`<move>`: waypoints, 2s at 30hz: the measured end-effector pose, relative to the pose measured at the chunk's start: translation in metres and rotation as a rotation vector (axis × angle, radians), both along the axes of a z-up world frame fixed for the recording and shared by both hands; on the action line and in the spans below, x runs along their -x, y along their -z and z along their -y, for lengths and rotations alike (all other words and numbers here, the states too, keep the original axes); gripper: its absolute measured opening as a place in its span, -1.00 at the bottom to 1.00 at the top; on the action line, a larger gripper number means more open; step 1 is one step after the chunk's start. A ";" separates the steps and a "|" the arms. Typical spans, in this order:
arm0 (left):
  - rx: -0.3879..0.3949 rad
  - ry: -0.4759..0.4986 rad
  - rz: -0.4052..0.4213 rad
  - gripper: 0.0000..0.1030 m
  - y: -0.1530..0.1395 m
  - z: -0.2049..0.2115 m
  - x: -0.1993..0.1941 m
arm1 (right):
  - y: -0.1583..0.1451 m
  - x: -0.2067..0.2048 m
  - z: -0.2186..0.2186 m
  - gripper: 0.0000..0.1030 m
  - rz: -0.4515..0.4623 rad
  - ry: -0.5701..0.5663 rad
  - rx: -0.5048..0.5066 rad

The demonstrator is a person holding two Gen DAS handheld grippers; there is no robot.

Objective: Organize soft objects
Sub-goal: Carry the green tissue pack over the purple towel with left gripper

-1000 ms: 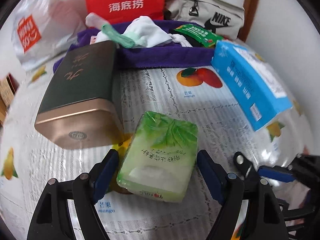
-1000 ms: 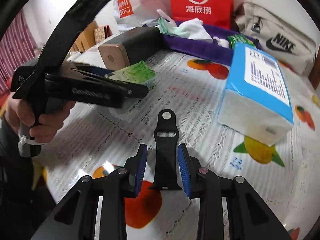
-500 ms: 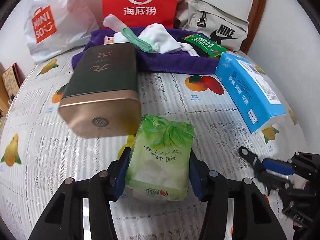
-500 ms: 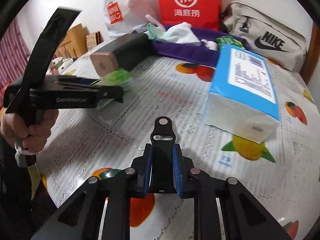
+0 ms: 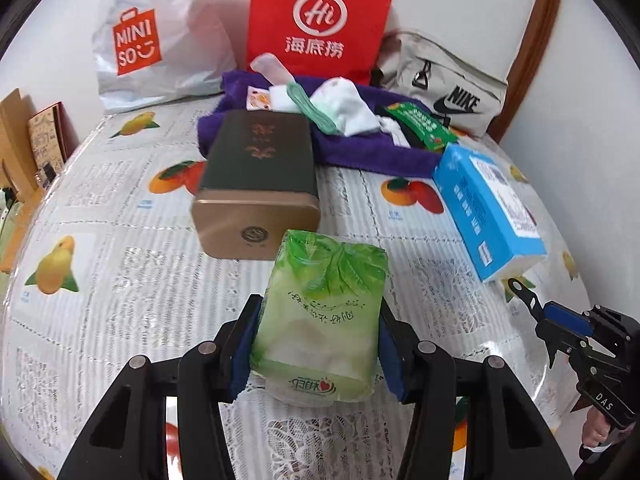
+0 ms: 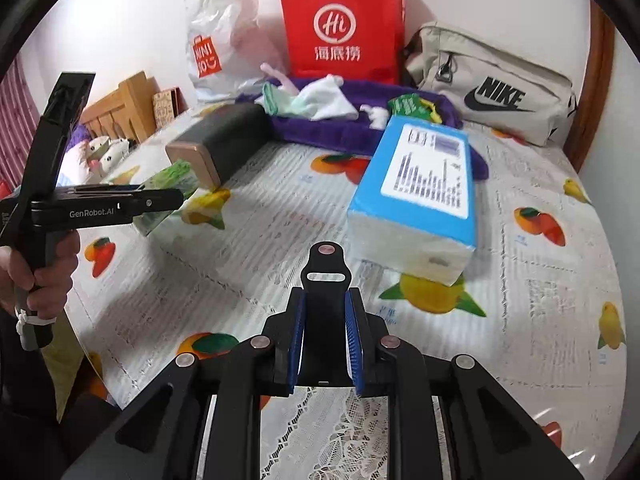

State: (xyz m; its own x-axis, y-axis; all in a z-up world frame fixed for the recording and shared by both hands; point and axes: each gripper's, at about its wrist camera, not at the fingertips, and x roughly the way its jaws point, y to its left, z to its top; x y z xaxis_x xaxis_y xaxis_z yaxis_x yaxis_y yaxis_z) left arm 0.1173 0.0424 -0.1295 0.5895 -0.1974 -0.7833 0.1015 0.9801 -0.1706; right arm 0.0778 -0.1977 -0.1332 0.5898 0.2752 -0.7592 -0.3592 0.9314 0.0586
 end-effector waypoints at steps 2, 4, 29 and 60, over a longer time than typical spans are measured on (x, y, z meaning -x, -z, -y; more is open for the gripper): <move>0.001 -0.013 0.008 -0.02 -0.006 -0.003 0.001 | -0.006 0.000 0.002 -0.61 0.013 0.002 -0.006; 0.001 -0.024 0.017 -0.02 -0.012 -0.006 0.001 | -0.013 -0.002 0.004 -0.61 0.027 0.002 -0.011; 0.056 -0.096 0.059 -0.01 -0.063 -0.027 -0.055 | -0.070 -0.075 0.000 -0.61 0.125 -0.017 -0.043; 0.046 -0.131 0.053 -0.01 -0.073 -0.029 -0.170 | -0.071 -0.211 0.000 -0.61 0.136 0.007 -0.071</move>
State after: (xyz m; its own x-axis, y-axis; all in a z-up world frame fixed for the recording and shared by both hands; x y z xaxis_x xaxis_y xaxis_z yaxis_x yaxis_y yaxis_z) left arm 0.2868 0.0710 -0.0561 0.6525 -0.1517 -0.7424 -0.0163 0.9767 -0.2139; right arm 0.2889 -0.1974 -0.0625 0.6876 0.3209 -0.6513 -0.3621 0.9291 0.0755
